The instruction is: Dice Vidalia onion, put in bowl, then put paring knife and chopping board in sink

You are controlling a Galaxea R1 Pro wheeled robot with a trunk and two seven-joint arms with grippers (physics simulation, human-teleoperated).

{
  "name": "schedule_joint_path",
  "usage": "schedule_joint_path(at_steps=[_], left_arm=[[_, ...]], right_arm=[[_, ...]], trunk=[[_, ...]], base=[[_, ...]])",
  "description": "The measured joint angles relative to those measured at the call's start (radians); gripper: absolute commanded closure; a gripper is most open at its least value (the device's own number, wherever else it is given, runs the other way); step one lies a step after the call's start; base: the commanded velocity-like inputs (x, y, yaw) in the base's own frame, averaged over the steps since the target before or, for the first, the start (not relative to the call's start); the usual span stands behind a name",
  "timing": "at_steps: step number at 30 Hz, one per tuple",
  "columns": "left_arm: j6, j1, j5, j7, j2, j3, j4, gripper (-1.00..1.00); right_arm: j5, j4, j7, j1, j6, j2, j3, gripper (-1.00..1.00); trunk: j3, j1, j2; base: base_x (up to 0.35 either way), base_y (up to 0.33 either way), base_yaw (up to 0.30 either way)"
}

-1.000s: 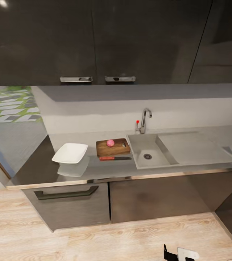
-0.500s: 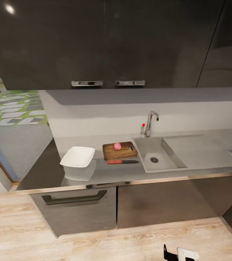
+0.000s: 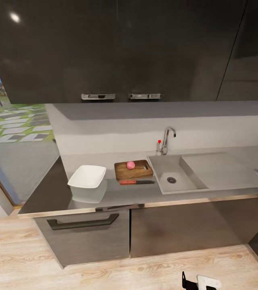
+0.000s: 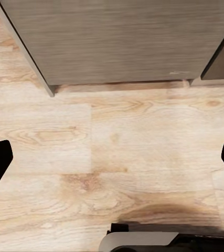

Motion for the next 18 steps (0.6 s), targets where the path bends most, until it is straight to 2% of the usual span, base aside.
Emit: schedule_joint_path(at_steps=[18], left_arm=[[0.000,0.000,0.000,0.000,0.000,0.000,0.000,-1.00]], right_arm=[[0.000,0.000,0.000,0.000,0.000,0.000,0.000,-1.00]], trunk=[[0.029,0.000,0.000]], base=[[0.000,0.000,0.000]])
